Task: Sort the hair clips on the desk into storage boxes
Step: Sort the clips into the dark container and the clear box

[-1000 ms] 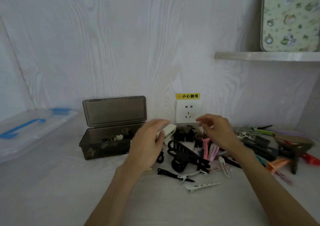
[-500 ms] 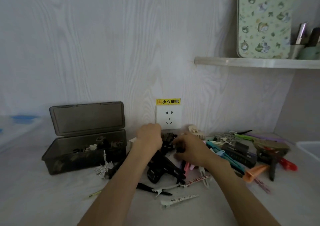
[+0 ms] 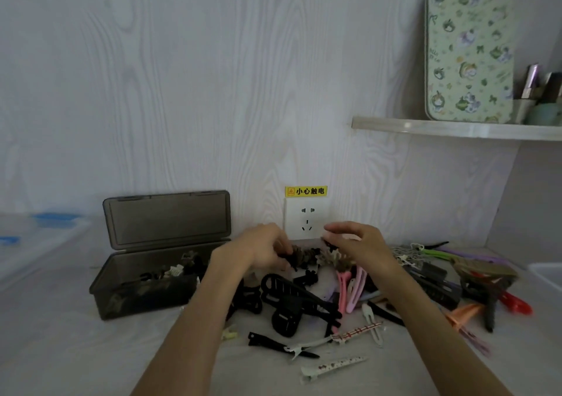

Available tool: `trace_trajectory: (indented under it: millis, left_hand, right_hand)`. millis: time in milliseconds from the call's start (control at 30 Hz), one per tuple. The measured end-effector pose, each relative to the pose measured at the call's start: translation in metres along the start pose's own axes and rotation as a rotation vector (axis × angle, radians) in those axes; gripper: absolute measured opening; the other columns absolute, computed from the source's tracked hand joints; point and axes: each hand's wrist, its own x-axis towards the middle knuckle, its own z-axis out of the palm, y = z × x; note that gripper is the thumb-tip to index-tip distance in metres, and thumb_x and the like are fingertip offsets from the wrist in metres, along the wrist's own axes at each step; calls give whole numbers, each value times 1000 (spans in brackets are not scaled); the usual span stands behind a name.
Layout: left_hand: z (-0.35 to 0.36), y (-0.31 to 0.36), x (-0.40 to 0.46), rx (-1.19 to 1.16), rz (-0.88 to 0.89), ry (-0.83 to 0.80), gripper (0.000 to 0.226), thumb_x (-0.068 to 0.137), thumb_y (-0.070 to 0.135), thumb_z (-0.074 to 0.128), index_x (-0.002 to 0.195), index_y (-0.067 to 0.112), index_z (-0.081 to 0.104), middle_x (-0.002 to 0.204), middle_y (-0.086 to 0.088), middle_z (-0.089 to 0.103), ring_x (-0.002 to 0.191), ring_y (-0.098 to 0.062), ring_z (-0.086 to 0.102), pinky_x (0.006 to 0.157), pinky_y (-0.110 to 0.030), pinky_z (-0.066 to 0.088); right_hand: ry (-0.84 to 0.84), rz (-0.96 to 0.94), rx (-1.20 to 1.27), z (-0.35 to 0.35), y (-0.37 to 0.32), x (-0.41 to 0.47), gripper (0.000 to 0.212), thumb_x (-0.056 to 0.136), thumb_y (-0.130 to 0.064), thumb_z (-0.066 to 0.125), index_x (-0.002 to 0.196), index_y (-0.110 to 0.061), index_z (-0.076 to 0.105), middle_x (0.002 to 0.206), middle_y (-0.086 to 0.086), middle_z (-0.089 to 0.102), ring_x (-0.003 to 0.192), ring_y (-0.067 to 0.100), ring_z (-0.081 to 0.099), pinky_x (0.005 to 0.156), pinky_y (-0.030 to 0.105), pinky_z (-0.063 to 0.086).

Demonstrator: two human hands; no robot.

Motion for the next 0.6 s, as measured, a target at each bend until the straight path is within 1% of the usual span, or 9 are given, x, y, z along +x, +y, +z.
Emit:
trace_trajectory:
  millis: [67,167,233,300,333,367,433,533,600]
  left_hand:
    - [-19,-6,-11,-140,23,20,36,79,21,74,113,16,66,119,-3,65,100,-16,62,92,-29,50]
    - [-51,-20,-34,-184,-2,75,37,78,19,75,114,17,67,111,2,65,87,-8,61,78,-21,52]
    - [-65,-35,-47,-192,-75,70,42,79,18,74,120,16,63,116,0,63,91,-9,59,69,-18,53]
    - [-72,-46,-55,-163,-182,57,54,79,19,74,129,14,55,127,-4,57,102,-14,56,64,-16,52]
    - [-74,-51,-58,-139,-240,58,56,79,19,74,131,13,53,130,-5,55,102,-15,54,62,-16,51]
    - [-76,-55,-60,-130,-288,64,56,79,19,74,130,13,53,129,-5,55,101,-16,54,62,-17,51]
    - [-79,-61,-65,-127,-358,79,53,78,19,75,127,15,56,123,-3,56,101,-17,55,64,-19,51]
    - [-80,-69,-69,-114,-423,90,54,77,21,76,127,17,56,126,-3,57,111,-20,56,76,-27,53]
    - [-82,-68,-72,-95,-440,86,53,78,21,75,127,18,55,128,-3,57,114,-21,55,83,-30,52]
  right_hand:
    - [-90,47,117,4,-15,5,15,82,-21,70,97,-22,70,100,-4,67,88,6,64,66,11,49]
    - [-276,31,139,26,-40,14,11,81,-18,70,92,-20,69,98,3,65,89,13,64,76,18,52]
    - [-386,-31,101,48,-55,18,11,83,-18,67,93,-20,70,94,2,63,89,12,63,80,20,52]
    - [-450,-117,6,71,-65,18,16,85,-22,65,100,-20,70,93,-2,61,83,8,63,74,14,51]
    - [-465,-167,-52,84,-67,18,18,86,-23,65,102,-18,70,92,-2,61,78,6,63,70,10,50]
    - [-473,-218,-110,95,-68,18,19,85,-23,66,103,-16,70,90,-1,61,72,3,61,68,8,48]
    - [-489,-272,-177,115,-65,18,20,85,-25,66,101,-14,71,90,-3,63,68,-3,58,71,11,47]
    - [-517,-242,-226,121,-62,22,21,88,-30,61,102,-18,70,96,-6,66,80,11,67,82,27,54]
    - [-532,-258,-302,108,-65,29,22,91,-27,58,107,-15,67,101,-4,66,81,15,68,78,26,57]
